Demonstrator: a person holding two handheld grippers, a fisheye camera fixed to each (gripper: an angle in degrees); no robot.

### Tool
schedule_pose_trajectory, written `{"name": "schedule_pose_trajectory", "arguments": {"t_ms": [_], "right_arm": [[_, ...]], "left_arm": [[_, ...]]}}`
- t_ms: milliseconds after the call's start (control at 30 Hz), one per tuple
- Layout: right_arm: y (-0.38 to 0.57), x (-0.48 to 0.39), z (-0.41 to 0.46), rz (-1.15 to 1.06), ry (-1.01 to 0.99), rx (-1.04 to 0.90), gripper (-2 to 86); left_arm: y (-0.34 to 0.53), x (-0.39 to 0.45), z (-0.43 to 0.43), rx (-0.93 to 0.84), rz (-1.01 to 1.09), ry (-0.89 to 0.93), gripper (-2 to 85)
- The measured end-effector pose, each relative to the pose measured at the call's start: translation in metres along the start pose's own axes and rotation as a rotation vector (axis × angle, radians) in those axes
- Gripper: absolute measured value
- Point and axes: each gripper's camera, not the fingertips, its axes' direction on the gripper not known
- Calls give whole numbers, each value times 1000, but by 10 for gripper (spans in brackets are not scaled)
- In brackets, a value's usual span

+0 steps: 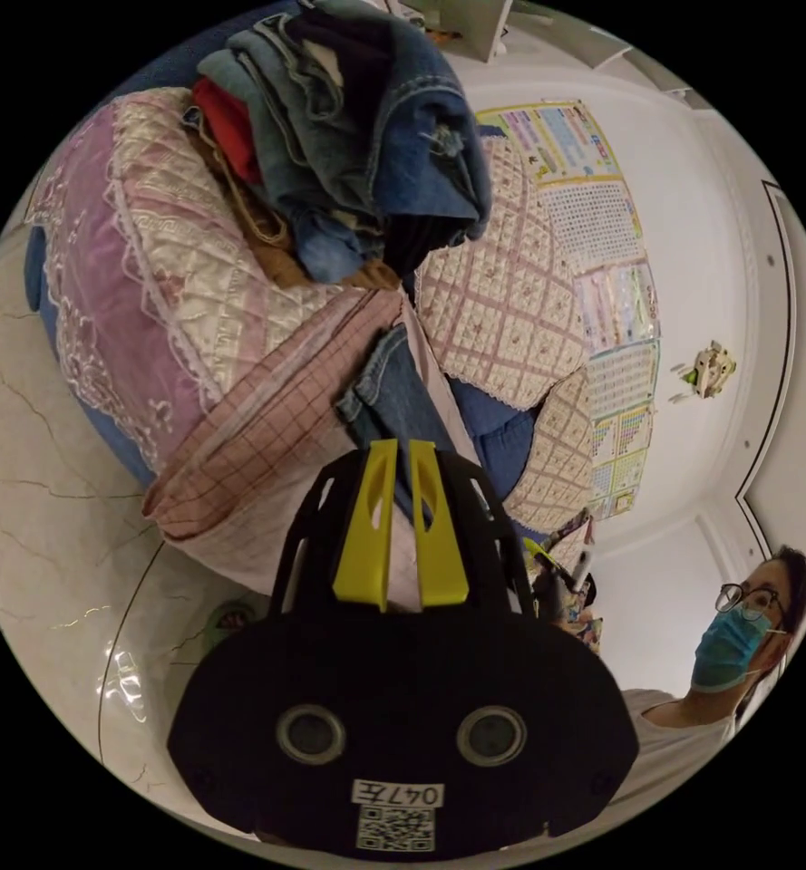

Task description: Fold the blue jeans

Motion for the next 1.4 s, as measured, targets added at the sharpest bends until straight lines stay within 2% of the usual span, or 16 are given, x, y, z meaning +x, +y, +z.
{"name": "schedule_pose_trajectory", "arguments": {"t_ms": [133, 267, 433, 500, 633, 833, 967, 1067, 1133, 1233, 1400], "right_arm": [[26, -109, 19, -239, -61, -31, 53], [45, -166, 49, -272, 6, -133, 50], [63, -197, 74, -257, 99, -232, 50], [70, -208, 80, -279, 131, -269, 49], [76, -240, 100, -347, 88, -289, 40], [77, -285, 131, -459, 188, -326, 7], [78, -302, 129, -419, 168, -265, 0], [82, -311, 127, -370, 146, -193, -2], [84, -315, 138, -355, 123, -213, -3], [85, -328, 156, -360, 115, -243, -4], [80, -342, 168, -339, 78, -254, -2]], "left_arm": [[-3, -4, 6, -16, -2, 35, 23], [-13, -1, 17, -9, -17, -125, 47], [-23, 6, 30, -4, -9, -136, 38], [-27, 9, 35, -9, 13, -154, 1], [-32, 13, 33, -11, 30, -142, -8], [-43, 18, 24, -40, 52, -155, -10], [-49, 29, 16, -62, 107, -178, -10], [-52, 31, 13, -105, 169, -273, -9], [-53, 17, 19, -154, 139, -330, -9], [-56, -2, 13, -136, 78, -259, -7], [-77, 5, 10, -197, 127, -319, 24]]}}
